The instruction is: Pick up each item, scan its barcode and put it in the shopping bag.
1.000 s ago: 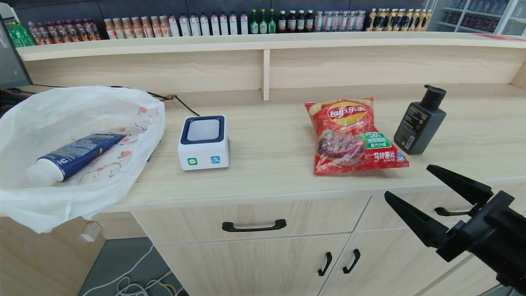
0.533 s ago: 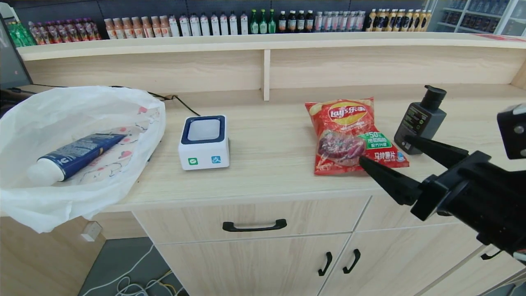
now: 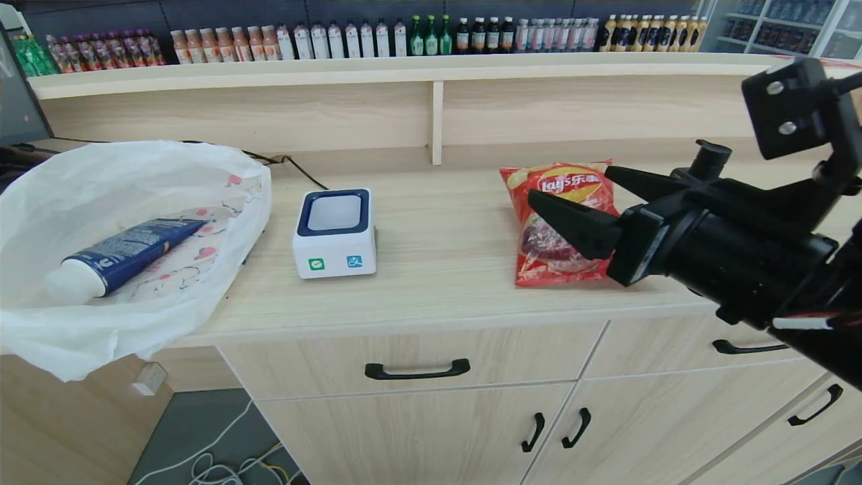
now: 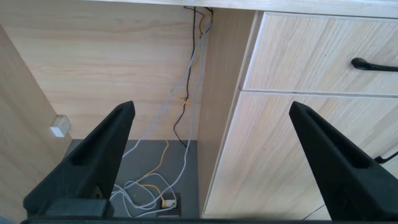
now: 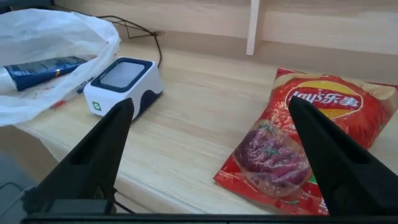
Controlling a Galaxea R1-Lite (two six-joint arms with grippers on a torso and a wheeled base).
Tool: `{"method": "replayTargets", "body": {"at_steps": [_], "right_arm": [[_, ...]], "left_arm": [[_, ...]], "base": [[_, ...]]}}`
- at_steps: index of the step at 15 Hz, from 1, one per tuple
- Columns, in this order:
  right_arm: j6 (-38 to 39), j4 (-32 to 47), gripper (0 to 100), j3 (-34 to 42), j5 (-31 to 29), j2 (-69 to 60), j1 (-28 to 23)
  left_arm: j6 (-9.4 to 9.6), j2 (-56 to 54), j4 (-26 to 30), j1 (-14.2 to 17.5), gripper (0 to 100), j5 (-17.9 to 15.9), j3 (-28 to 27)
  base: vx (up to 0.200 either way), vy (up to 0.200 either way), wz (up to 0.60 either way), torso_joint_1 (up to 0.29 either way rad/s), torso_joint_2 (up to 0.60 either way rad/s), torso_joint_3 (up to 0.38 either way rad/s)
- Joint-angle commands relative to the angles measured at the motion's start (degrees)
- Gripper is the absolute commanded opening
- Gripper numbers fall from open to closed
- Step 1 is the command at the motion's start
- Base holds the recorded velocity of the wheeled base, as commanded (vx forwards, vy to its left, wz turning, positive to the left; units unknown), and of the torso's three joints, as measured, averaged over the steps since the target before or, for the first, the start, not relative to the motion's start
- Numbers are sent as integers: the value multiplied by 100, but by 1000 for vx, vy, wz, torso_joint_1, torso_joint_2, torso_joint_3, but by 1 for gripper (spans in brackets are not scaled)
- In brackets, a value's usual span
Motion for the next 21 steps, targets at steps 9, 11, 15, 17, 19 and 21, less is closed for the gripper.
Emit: {"method": "replayTargets", "body": {"at_steps": [9,11,15,17,19,21], "right_arm": [[348,3214,100,-2420,647,723,-762],[603,3838,100,-2746,612,767,-754],[691,5086,100,-3273,322,846,-929],[1069,5324,100,-3827,40,1224,-947],[1104,5667,100,-4161,-135,1514,-964],[1113,5772,100,-4345,-399,1707,-1096]], "left_arm": [[0,-2,-1,0,100,1,0],[0,-2,-1,0,100,1,0],[0,-2,-1,0,100,1,0],[0,-2,-1,0,100,1,0],[0,-2,-1,0,100,1,0],[0,-2,-1,0,100,1,0]], "base": [[0,0,0,0,0,0],[0,0,0,0,0,0],[0,0,0,0,0,0],[0,0,0,0,0,0],[0,0,0,0,0,0],[0,0,0,0,0,0]]}}
